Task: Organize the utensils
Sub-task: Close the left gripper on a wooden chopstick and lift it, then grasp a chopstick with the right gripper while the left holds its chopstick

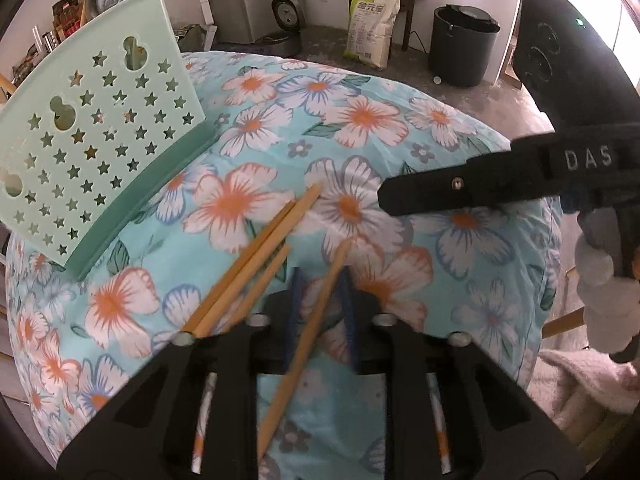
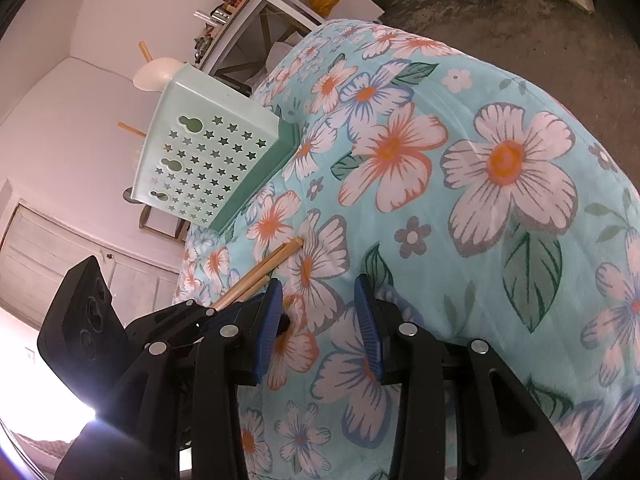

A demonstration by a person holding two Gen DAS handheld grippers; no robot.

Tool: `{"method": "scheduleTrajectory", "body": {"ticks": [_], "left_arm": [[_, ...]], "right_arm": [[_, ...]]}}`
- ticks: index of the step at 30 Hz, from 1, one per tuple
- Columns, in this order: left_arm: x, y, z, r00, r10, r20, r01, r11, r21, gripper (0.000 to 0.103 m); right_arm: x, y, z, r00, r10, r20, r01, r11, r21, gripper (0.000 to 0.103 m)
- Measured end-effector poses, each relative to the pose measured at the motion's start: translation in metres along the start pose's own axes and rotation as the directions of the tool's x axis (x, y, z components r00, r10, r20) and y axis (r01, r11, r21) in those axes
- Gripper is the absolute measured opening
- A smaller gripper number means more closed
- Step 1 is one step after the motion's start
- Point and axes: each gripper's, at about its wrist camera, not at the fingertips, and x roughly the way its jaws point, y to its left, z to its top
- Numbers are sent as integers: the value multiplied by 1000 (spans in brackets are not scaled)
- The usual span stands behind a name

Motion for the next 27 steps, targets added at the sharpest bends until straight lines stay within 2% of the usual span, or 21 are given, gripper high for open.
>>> {"method": "scheduleTrajectory", "body": {"ticks": [8,14,17,22,27], "left_arm": [[-12,18,3,1000,13,16,-11,996,-84,8],[-50,45,3,995,28,98,-8,978,-207,5],[-73,61,1,988,24,156,20,960,-280,5],[-109,77,-4,970,66,235,19,939,-342,5],[-139,94,-15,950,99,295,32,912,-408,5]], "right_arm": [[-2,-4,0,1000,16,7,-16,999,30,33],[-6,-7,1,1000,29,6,-29,998,63,33],[-7,-6,0,1000,31,1,-31,996,80,33],[-6,1,-4,998,60,-17,-58,994,95,33],[-1,15,-8,991,129,-42,-124,986,110,33]]}}
